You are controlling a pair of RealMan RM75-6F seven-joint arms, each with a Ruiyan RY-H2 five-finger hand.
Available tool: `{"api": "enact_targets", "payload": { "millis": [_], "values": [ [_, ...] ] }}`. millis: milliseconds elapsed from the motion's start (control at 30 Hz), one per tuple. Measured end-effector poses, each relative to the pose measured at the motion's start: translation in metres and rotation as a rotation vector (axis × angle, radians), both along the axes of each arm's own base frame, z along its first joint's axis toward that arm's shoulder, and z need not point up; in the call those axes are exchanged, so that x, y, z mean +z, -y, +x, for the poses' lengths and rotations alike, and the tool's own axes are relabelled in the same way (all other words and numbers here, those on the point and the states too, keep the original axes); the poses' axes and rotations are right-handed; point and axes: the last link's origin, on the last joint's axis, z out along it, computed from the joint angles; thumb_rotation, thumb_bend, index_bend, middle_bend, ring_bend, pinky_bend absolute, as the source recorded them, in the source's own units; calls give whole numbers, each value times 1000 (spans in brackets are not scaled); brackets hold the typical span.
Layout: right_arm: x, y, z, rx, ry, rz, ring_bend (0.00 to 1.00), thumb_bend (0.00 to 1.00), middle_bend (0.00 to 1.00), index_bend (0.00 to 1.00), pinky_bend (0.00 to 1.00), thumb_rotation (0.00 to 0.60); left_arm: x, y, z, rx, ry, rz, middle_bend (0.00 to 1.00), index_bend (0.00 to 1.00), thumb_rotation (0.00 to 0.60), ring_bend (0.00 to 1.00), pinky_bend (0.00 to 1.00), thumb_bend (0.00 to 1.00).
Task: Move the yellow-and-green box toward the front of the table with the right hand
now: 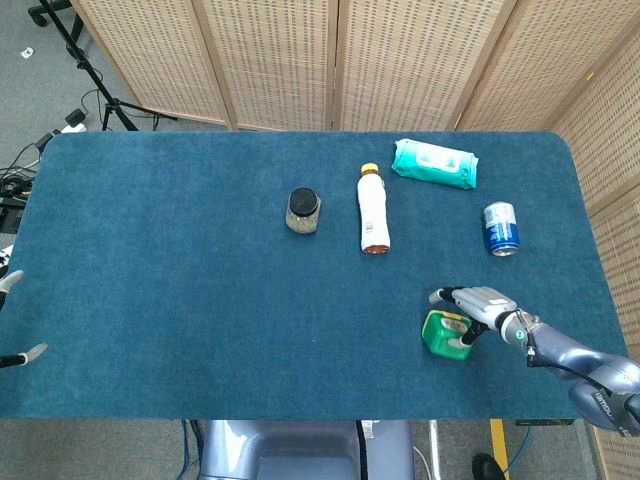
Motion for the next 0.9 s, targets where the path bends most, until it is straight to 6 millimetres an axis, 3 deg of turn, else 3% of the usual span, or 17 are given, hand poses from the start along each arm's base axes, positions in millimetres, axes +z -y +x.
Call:
{"api": "enact_targets", "payload": {
  "millis": [200, 433, 600, 733, 900],
  "values": [
    [5, 2, 2, 16, 42, -87, 0, 2, 0, 0, 0, 600, 1, 1, 0, -3, 5, 2, 0, 0, 600, 0, 0, 0],
    [26, -12, 8, 48, 110, -178, 0, 0, 0, 0, 0, 600, 1, 1, 0, -7, 5, 5, 0, 0, 600, 0, 0, 0],
    [42, -21, 4, 165, 168, -360, 0, 0, 0, 0, 0, 600, 0, 2, 1, -13, 3, 3, 0, 0, 600, 0, 0, 0],
    [50, -34, -10, 278, 181, -554, 0, 0, 0, 0, 0, 600, -1, 1, 3, -29, 1, 8, 0, 0, 600, 0, 0, 0],
    [49, -71, -45, 349, 143, -757, 0, 0, 0, 0, 0, 600, -4, 1, 7, -75, -8, 48, 0, 0, 600, 0, 0, 0]
  ]
}}
